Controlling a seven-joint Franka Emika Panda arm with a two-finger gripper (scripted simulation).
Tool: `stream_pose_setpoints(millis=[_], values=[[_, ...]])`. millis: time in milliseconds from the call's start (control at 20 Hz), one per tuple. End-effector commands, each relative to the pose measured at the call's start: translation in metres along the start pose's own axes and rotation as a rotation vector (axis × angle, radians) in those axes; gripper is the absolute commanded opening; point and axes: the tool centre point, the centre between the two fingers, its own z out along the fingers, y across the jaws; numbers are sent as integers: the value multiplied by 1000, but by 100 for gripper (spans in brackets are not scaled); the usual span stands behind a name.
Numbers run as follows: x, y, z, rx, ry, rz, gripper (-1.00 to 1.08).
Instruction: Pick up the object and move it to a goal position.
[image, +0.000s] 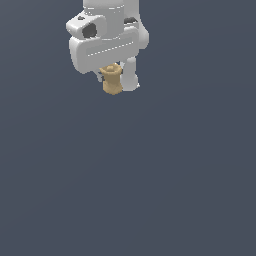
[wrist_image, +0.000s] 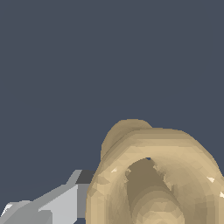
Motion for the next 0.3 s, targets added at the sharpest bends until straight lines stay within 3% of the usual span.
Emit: stream_pose_setpoints(millis=[0,250], values=[[-1,-1,-9,1,-1,0,-100],[-1,-1,-15,1,-1,0,-100]])
